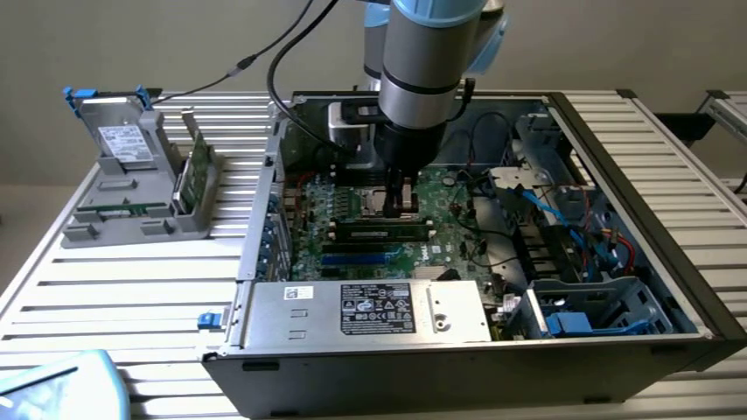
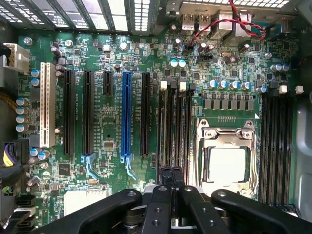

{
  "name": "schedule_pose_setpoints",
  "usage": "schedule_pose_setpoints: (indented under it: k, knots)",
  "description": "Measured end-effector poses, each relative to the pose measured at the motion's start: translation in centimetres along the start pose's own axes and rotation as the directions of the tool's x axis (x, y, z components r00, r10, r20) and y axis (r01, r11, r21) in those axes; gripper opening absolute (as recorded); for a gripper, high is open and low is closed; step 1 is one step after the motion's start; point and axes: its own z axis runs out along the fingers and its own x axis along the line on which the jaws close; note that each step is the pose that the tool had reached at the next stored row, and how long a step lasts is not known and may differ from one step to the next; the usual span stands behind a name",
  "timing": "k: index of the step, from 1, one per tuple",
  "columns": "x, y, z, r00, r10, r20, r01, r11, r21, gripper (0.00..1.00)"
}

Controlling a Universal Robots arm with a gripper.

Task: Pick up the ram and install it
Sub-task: 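Press down the ram until it locks into place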

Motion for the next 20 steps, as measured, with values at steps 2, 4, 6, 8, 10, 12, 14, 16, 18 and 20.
schedule_pose_setpoints:
  k: [2, 4, 6, 8, 10, 12, 14, 16, 18, 20]
  knots:
    - [0.0, 0.0, 0.0, 1.0, 0.0, 0.0, 0.0, 1.0, 0.0, 0.11]
    - [0.0, -0.1, -0.01, 1.0, 0.0, -0.0001, 0.0, 1.0, 0.0, 0.11]
    - [0.0, -0.5, -0.04, 1.0, 0.0, -0.0002, 0.0, 1.0, -0.0001, 0.11]
    - [0.0, -0.94, -0.05, 1.0, -0.001, -0.0001, 0.001, 1.0, -0.0001, 0.11]
    - [0.0, -1.27, -0.07, 1.0, -0.002, -0.0002, 0.002, 1.0, -0.0002, 0.11]
    - [0.0, -1.53, -0.08, 1.0, -0.002, -0.0002, 0.002, 1.0, -0.0002, 0.11]
    - [0.0, -1.64, -0.08, 1.0, -0.002, -0.0001, 0.002, 1.0, -0.0002, 0.11]
    - [0.0, -1.64, -0.02, 1.0, -0.002, 0.0001, 0.002, 1.0, -0.0001, 0.11]
    - [0.0, -1.65, 0.12, 1.0, -0.002, -0.0003, 0.002, 1.0, -0.0002, 0.11]
    - [0.1, -1.66, 0.31, 1.0, -0.002, -0.0002, 0.002, 1.0, -0.0001, 0.11]
